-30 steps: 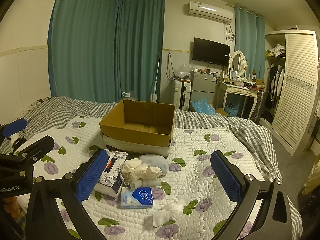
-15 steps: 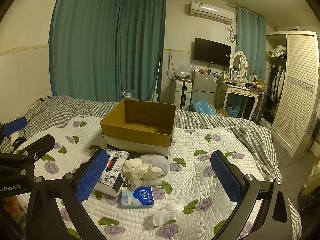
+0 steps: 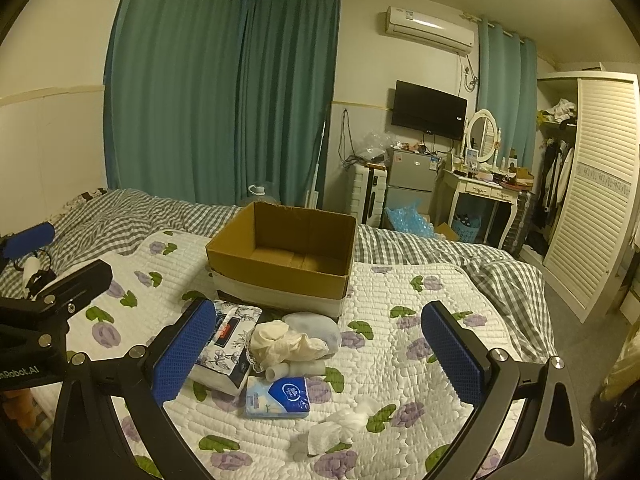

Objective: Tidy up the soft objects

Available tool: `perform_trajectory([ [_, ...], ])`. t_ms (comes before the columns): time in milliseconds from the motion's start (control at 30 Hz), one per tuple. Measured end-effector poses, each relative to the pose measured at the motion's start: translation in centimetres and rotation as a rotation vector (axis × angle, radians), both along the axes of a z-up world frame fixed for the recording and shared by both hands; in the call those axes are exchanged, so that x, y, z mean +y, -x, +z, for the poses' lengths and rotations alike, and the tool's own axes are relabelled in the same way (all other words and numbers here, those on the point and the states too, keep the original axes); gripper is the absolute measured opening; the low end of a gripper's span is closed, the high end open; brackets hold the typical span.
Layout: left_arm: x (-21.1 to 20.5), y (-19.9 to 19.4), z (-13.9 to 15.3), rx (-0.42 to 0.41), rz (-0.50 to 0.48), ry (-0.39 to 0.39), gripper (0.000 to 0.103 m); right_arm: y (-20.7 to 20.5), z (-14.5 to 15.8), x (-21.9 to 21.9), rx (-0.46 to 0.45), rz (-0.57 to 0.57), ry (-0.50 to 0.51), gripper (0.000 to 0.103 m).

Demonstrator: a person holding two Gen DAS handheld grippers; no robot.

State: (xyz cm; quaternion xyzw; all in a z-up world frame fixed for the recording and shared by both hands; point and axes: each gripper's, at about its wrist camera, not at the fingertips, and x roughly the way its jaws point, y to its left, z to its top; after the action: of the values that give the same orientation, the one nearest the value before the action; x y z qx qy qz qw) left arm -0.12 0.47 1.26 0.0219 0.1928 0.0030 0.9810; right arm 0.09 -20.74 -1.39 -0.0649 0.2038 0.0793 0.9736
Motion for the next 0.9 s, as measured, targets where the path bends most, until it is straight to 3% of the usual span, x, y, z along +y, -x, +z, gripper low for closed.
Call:
perform_trajectory([
  [300,-0.4,-0.2,-0.3,0.007,0.008,0.001,0.103,-0.5,-0.3,-0.4,0.023,-0.004,-0.005,0.103],
  [467,-0.6,-1.0,-1.7,0.052,0.012,0.004,0.103,-1.9,-2.2,-0.8,0.089,-0.003,-0.003,0.103],
  [700,-1.0,-2.6,-4.9,0.145,0.011,0.005,0.103,-5.8,-9.2,-0.1,0.327,0.041,0.023,0.103],
  [900,-1.3,-4.5,-8.0,0.230,0.021,-0.014,0.103,-8.0,-14.1,1.5,0.434,0.094,0.080,0.103],
])
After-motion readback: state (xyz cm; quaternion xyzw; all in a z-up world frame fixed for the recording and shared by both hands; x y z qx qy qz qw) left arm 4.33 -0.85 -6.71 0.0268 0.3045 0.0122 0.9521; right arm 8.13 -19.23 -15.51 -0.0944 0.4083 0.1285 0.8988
